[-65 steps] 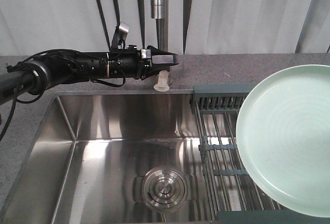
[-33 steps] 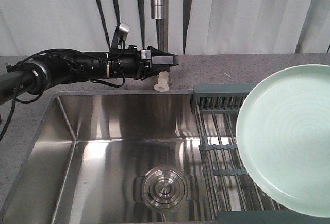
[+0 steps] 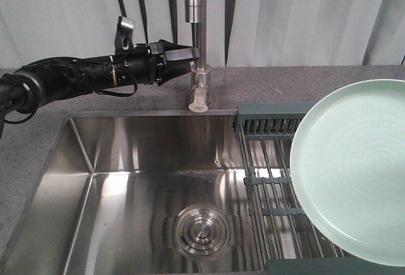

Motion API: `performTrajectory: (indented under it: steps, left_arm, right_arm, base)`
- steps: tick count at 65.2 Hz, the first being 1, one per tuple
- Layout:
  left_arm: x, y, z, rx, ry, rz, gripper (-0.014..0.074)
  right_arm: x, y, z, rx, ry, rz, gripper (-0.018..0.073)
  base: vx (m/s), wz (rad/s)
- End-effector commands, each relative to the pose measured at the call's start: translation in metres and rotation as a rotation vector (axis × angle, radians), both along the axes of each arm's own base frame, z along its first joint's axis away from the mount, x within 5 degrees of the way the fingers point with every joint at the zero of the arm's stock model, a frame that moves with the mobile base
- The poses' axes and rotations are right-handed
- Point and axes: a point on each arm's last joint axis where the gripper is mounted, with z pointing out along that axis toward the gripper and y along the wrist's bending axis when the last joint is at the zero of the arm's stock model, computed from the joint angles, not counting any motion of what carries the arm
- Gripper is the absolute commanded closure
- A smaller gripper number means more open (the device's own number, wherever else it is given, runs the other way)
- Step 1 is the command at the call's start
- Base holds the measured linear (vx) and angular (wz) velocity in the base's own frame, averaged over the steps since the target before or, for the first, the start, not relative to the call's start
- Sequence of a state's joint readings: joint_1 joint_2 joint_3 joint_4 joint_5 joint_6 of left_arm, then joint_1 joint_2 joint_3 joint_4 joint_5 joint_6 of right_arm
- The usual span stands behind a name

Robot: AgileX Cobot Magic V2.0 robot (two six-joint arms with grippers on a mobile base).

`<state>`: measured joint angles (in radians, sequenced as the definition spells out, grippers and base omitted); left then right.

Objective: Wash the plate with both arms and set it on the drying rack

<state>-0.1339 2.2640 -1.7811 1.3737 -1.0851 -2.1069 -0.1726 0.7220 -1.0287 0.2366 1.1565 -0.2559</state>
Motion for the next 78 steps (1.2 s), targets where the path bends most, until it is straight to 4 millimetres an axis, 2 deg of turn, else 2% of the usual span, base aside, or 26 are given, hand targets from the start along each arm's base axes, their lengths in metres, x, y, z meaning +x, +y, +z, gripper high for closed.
performTrajectory:
  steps: [1, 10, 16, 31, 45, 51, 55, 63, 70, 78]
  left_arm:
    - [-0.007, 0.017, 0.05, -0.116, -0.095, -0.012, 0.0143]
    - [-0.011, 0.041, 0.055, -0.163, -0.124, -0.069, 0.024]
    - [-0.015, 0.057, 0.059, -0.203, -0.148, -0.116, 0.034]
    - [-0.028, 0.087, 0.085, -0.063, -0.219, -0.096, 0.0607]
    - [-0.058, 0.103, 0.118, 0.226, -0.31, -0.129, 0.0603]
    - [-0.076, 0.102, 0.136, 0.351, -0.359, -0.147, 0.0603]
    - [-0.09, 0.101, 0.152, 0.357, -0.392, -0.141, 0.0603]
    - [-0.117, 0.098, 0.172, 0.363, -0.426, -0.134, 0.0603]
    - [-0.142, 0.095, 0.179, 0.364, -0.426, -0.134, 0.0603]
    - [-0.173, 0.092, 0.176, 0.359, -0.398, -0.139, 0.0603]
  right_arm:
    - [0.003, -0.001, 0.012, -0.004, -0.094, -0.013, 0.0566]
    - [0.003, -0.001, 0.012, -0.004, -0.094, -0.013, 0.0566]
    - [0.003, -0.001, 0.012, -0.004, -0.094, -0.013, 0.0566]
    - [0.003, -0.001, 0.012, -0.002, -0.094, -0.012, 0.0566]
    - [0.003, 0.0, 0.012, 0.004, -0.091, -0.008, 0.0566]
    - [0.003, 0.002, 0.012, 0.026, -0.093, 0.0, 0.0566]
    - [0.003, 0.003, 0.013, 0.044, -0.095, 0.008, 0.0566]
    - [0.003, 0.005, 0.013, 0.07, -0.1, 0.018, 0.0566]
    - [0.003, 0.006, 0.013, 0.078, -0.102, 0.021, 0.0566]
    - [0.003, 0.006, 0.013, 0.078, -0.102, 0.021, 0.0566]
  base:
    - [0.0, 0.0]
    - [0.0, 0.0]
    - [0.0, 0.0]
    - [0.0, 0.0]
    - [0.0, 0.0]
    - [0.0, 0.0]
    - [0.0, 0.0]
    - [0.0, 0.0]
    - [0.0, 0.0]
    - [0.0, 0.0]
